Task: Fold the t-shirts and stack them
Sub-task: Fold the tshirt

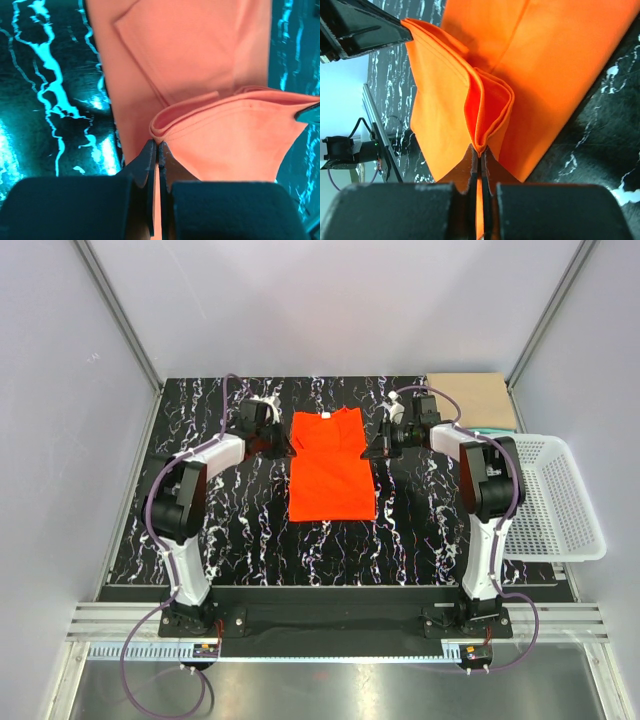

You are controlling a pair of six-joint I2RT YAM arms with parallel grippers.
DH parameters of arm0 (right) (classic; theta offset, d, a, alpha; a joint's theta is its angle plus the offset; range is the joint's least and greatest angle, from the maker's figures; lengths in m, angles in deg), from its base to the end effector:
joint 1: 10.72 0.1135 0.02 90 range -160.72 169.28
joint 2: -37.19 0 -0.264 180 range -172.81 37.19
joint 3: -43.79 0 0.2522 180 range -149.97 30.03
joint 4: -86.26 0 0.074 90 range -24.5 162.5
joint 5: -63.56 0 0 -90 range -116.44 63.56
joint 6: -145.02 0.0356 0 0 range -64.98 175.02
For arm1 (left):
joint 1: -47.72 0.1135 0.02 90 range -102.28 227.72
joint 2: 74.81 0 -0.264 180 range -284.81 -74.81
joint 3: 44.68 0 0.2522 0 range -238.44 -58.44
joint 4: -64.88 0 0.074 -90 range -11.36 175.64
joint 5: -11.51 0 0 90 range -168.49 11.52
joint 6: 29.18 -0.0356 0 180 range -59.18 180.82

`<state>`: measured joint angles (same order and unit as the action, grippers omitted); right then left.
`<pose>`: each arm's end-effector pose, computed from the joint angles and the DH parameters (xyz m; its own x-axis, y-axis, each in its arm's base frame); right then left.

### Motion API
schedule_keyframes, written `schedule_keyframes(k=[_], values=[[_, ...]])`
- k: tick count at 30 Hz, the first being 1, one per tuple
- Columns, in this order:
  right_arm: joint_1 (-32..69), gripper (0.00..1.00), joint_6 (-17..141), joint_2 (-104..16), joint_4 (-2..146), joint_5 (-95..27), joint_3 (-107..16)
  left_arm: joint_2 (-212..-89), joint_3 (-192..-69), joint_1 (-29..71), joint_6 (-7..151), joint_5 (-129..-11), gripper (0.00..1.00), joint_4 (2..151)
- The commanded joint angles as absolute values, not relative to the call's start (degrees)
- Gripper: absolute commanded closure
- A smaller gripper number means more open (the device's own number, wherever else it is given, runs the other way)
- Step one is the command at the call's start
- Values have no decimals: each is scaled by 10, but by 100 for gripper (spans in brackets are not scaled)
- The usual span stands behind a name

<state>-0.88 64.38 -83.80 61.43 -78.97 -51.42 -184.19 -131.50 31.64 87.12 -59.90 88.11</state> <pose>0.4324 0.1037 0.1562 -0.8490 -0.0468 -0.5264 -0.4684 0.5280 0.7084 0.3962 -0.1260 0.1886 -0.8284 -0.1983 -0.5239 0.1217 0.8492 -0.5138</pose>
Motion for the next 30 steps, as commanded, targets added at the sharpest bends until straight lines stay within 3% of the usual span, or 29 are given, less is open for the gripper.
schedule_keyframes(k=[1,13,23,25,29,30], values=[[-8,100,647,-861,636,-794,-542,-1849,-1319,320,880,-649,100,863],[-7,100,662,-807,681,-812,-509,-1822,-1301,329,892,-638,100,841],[-8,98,678,-902,678,-808,-572,-1896,-1353,344,888,-642,100,864],[-8,93,678,-904,673,-801,-581,-1896,-1356,344,887,-649,100,868],[-8,67,674,-919,641,-775,-623,-1899,-1370,345,881,-653,100,877],[-8,54,674,-918,634,-758,-628,-1902,-1375,346,881,-655,98,884]])
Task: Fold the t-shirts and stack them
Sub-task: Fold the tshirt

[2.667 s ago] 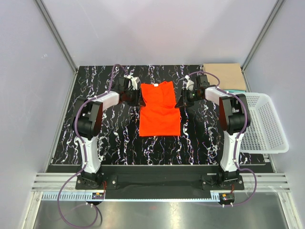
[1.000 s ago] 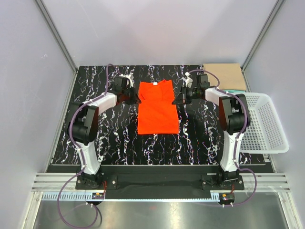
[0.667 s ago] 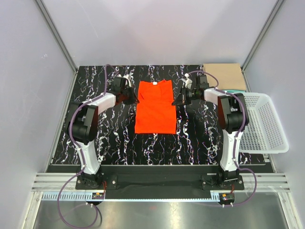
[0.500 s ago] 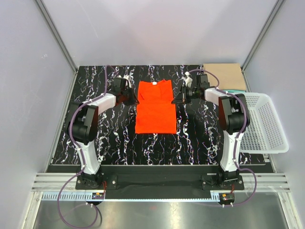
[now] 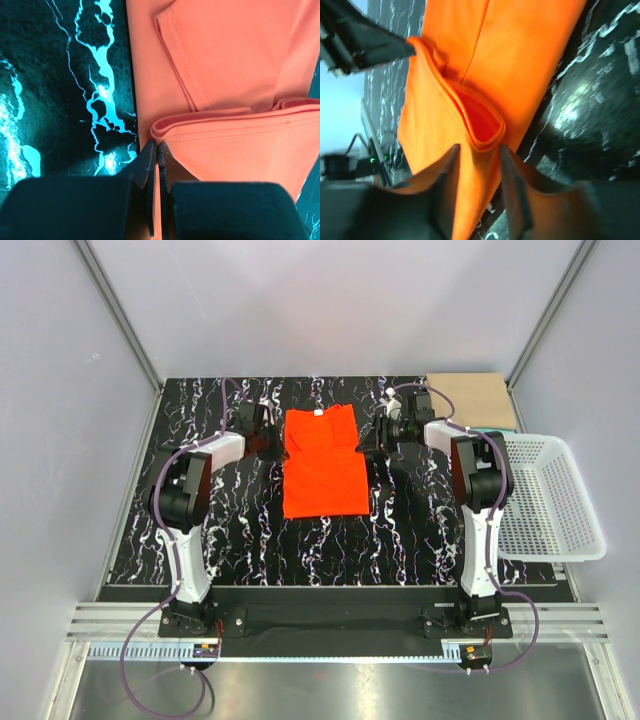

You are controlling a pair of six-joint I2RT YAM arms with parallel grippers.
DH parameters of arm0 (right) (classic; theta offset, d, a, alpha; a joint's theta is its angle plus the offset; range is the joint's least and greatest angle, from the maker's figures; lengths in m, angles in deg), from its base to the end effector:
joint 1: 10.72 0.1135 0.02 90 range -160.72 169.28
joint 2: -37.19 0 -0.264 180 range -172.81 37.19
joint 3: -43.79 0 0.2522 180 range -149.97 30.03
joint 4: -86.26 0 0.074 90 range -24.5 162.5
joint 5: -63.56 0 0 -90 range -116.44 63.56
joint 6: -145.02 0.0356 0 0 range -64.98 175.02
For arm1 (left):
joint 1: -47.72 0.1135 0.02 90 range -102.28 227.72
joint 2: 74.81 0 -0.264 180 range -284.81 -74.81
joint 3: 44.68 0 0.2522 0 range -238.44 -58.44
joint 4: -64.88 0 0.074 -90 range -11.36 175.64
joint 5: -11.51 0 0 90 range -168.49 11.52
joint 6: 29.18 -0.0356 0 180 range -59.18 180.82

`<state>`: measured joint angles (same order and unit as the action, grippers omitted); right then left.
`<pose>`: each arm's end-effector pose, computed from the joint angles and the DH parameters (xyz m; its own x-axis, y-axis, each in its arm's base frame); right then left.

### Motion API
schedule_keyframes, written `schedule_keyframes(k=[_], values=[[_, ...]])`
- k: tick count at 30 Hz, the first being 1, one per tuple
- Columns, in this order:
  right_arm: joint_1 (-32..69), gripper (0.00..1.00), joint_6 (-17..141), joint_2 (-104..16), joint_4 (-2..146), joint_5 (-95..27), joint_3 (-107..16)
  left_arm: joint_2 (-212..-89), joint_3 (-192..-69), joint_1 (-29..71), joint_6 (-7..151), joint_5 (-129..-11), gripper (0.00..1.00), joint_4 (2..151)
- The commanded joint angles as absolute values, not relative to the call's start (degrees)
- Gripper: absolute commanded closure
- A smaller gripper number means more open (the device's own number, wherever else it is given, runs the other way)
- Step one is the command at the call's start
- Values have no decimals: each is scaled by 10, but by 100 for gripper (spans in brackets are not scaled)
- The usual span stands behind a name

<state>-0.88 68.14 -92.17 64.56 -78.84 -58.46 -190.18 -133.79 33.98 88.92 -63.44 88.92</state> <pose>0.4631 0.1090 0.1307 -0.8625 -0.0090 -0.5060 -0.4339 0.5278 0.7301 0.4141 -0.1108 0.1571 -0.8432 -0.2621 -0.4694 -0.0076 0.8788 -0.4771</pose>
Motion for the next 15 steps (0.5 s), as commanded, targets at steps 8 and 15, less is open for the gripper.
schedule_keyframes(k=[8,15], values=[[-9,33,671,-830,508,-636,-616,-1866,-1378,348,889,-704,65,934],[-9,78,695,-779,509,-650,-563,-1779,-1317,322,900,-701,54,926]])
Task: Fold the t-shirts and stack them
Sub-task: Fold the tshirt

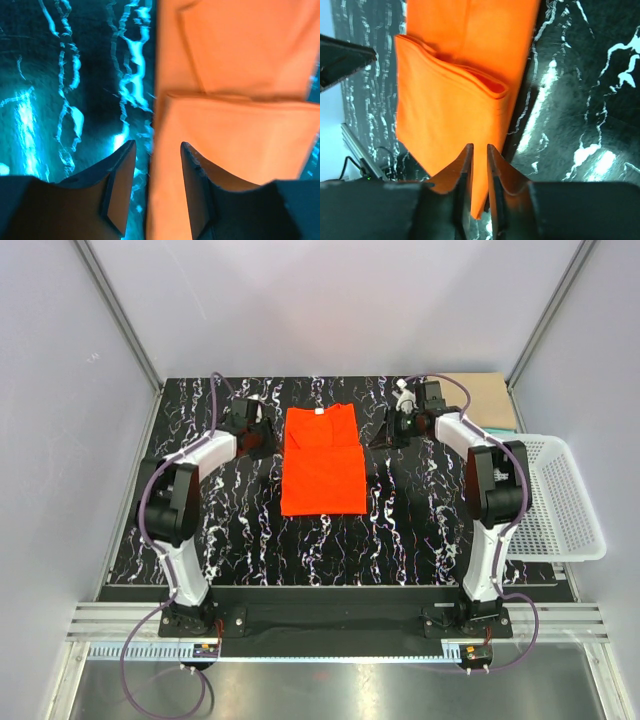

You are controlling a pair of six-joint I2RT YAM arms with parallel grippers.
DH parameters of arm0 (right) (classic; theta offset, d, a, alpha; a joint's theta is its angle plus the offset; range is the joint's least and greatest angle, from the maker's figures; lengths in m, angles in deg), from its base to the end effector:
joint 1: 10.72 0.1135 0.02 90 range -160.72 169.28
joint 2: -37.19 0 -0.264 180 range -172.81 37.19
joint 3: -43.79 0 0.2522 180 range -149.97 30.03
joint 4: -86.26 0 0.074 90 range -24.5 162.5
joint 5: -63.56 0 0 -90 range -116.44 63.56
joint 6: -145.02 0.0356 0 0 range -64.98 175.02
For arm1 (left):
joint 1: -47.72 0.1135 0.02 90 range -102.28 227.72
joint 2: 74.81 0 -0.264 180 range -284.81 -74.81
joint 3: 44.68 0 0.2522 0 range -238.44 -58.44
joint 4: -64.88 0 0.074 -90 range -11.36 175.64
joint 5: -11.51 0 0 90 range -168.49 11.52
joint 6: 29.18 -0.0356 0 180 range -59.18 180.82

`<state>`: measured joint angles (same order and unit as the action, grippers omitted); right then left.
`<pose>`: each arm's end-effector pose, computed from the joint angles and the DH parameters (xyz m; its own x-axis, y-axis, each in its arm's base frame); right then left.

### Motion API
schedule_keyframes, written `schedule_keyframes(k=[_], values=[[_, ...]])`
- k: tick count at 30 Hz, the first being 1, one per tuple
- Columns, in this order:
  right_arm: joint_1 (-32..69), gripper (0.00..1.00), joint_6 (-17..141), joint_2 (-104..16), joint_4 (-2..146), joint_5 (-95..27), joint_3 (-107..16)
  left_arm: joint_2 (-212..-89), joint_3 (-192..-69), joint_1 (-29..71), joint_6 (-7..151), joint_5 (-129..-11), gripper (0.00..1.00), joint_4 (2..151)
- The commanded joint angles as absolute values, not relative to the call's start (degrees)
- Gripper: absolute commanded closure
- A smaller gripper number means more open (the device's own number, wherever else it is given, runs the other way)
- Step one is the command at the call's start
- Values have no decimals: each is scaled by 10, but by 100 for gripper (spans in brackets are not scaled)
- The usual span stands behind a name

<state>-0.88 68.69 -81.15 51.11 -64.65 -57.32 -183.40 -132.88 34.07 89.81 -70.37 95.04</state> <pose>0.4381 0.0983 0.1904 -0.8780 0.0362 -0.4773 -0.3075 0.7216 0.6203 0.3972 -0.1016 0.1915 -0.8118 -0.2966 -0.5029 -0.0830 0.9113 -0.4034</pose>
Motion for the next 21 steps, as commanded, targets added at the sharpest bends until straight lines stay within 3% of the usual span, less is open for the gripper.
schedule_keyframes(k=[1,4,10,21], values=[[-9,81,697,-786,518,-663,-564,-1776,-1300,316,905,-691,54,917],[-9,82,713,-808,554,-714,-556,-1773,-1264,295,925,-650,55,873],[-9,81,719,-886,588,-769,-610,-1792,-1224,268,936,-687,54,871],[-9,78,725,-954,577,-747,-666,-1765,-1201,268,956,-741,53,907]])
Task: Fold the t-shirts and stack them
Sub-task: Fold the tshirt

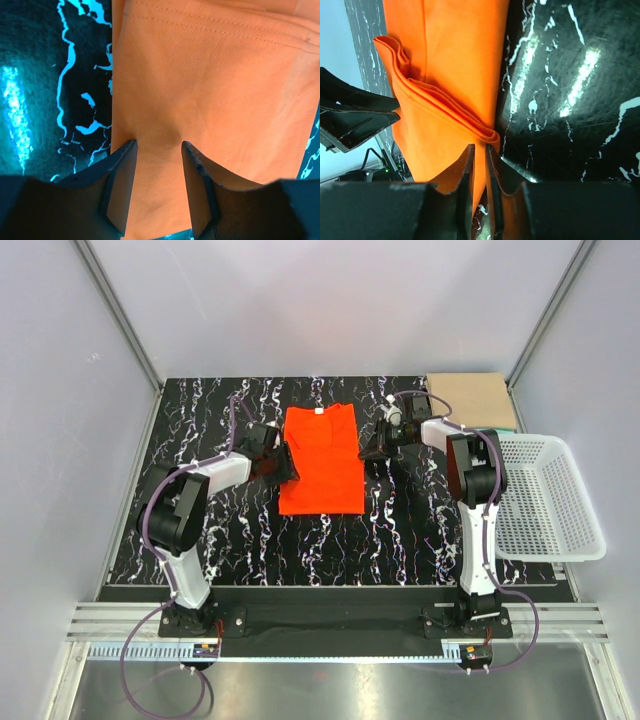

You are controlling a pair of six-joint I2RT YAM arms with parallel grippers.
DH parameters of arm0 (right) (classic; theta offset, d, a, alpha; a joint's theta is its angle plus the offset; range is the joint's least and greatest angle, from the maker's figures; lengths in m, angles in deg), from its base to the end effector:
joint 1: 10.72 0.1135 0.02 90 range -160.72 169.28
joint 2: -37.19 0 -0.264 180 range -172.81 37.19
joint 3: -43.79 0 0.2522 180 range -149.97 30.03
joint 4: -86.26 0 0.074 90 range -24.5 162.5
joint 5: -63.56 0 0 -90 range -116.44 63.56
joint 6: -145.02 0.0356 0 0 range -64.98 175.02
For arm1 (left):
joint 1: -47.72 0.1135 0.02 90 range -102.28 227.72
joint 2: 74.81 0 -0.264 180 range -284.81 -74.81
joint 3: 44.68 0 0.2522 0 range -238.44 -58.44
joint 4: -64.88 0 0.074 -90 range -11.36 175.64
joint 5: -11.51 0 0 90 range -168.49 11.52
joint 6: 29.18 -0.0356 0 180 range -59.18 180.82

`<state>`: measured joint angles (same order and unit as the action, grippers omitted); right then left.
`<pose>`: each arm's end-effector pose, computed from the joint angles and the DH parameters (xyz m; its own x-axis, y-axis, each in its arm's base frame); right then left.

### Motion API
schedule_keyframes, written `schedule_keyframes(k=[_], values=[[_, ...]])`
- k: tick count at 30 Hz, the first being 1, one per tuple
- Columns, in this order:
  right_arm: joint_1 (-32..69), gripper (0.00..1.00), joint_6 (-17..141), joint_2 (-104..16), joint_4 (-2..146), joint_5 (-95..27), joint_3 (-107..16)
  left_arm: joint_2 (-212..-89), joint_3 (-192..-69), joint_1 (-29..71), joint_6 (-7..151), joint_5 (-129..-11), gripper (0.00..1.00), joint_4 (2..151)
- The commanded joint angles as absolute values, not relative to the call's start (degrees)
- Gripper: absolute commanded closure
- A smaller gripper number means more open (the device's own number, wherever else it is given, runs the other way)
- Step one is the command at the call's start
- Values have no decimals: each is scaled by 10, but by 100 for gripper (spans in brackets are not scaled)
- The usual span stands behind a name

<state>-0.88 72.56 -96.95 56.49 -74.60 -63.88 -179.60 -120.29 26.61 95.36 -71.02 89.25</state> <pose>0.4723 0.1088 0.1093 -0.9383 0.0413 -0.3432 -0.2508 0.6020 0.7581 0.3459 -0.1385 0.1579 -0.8614 -0.2700 -0.4301 -0.0719 0.9033 -0.4230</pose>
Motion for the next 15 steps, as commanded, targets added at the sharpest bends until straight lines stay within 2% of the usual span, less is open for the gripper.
schedule_keyframes(k=[1,4,5,6,10,15], values=[[-11,77,725,-944,573,-745,-668,-1758,-1210,267,954,-744,52,915],[-11,64,729,-913,561,-738,-665,-1730,-1234,268,948,-754,50,959],[-11,55,733,-899,554,-726,-659,-1722,-1237,268,948,-756,47,968],[-11,50,745,-883,554,-719,-648,-1706,-1237,268,947,-760,44,980],[-9,30,770,-788,525,-679,-557,-1671,-1207,268,940,-764,41,995],[14,27,776,-707,484,-587,-449,-1659,-1137,268,945,-703,40,954]])
